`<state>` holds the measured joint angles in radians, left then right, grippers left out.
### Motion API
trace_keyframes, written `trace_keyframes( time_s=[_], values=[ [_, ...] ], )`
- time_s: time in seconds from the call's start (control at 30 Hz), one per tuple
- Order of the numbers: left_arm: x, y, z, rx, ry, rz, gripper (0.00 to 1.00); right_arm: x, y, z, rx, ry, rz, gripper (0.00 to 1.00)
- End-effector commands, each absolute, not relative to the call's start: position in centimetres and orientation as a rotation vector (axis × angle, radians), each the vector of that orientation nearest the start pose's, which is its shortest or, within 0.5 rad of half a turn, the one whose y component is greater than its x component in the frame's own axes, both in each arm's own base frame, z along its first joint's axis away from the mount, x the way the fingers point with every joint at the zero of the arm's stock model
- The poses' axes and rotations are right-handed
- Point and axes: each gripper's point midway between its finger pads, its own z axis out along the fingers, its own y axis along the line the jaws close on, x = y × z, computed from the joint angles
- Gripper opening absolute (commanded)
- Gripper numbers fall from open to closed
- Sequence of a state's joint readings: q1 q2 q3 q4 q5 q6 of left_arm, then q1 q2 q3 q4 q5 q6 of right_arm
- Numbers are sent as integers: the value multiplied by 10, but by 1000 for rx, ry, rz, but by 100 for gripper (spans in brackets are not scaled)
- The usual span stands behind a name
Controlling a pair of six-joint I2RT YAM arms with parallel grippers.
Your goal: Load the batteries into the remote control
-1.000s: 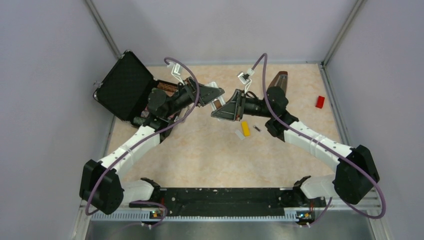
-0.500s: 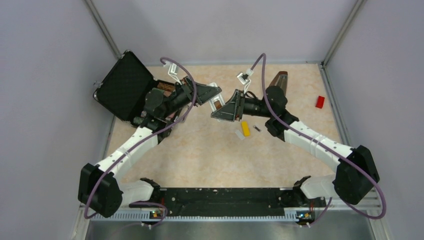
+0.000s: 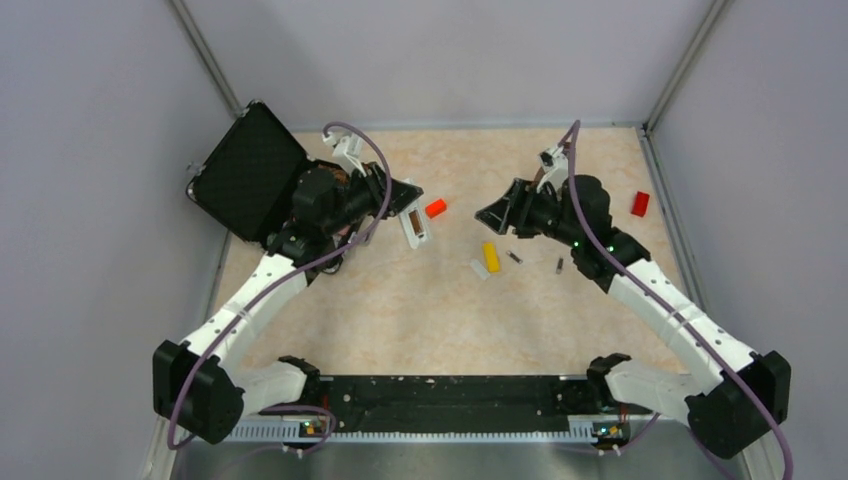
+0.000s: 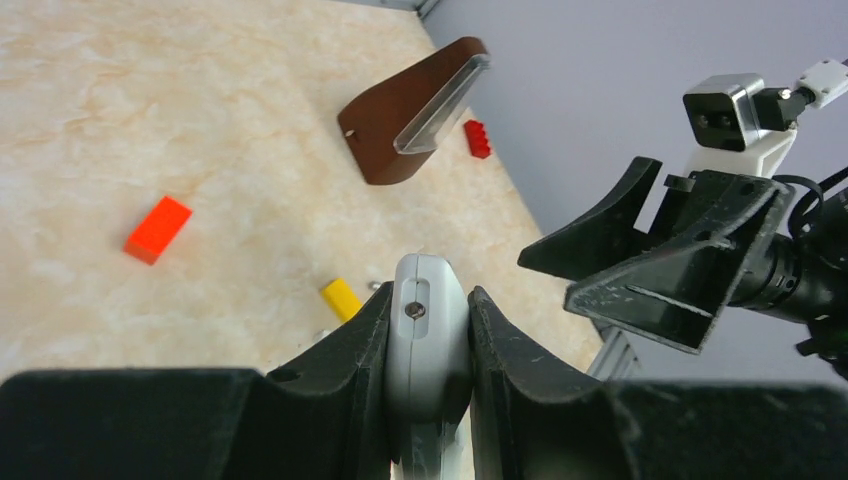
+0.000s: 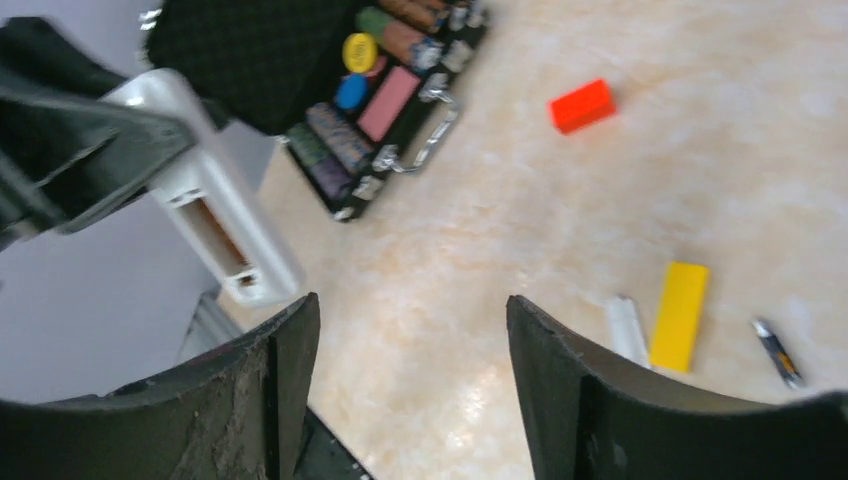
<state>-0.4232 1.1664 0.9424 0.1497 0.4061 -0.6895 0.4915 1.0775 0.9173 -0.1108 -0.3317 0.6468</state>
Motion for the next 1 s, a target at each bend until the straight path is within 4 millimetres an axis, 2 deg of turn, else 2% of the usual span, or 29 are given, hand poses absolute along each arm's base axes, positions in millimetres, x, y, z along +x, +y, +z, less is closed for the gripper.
trace_keyframes(
  time_s=[0.0, 0.17, 0.3, 0.43, 0.7, 0.97],
  values=[
    [318, -232, 309, 152, 1769, -1032, 0, 292, 191, 196, -90, 2224, 613, 62],
    [319, -226, 301, 140, 1799, -1000, 0, 309, 170, 141, -162, 2403, 325, 51],
    [320, -225, 292, 108, 1836, -1018, 0, 322, 160, 108, -222, 2508, 153, 50],
    [319, -227, 282, 87, 1856, -1056, 0, 334, 158, 90, -277, 2554, 67, 49],
    [320, -227, 275, 66, 1868, -1091, 0, 342, 160, 50, -345, 2634, 9, 39],
    [322, -226, 272, 59, 1878, -1103, 0, 345, 153, 37, -334, 2638, -52, 37]
  ],
)
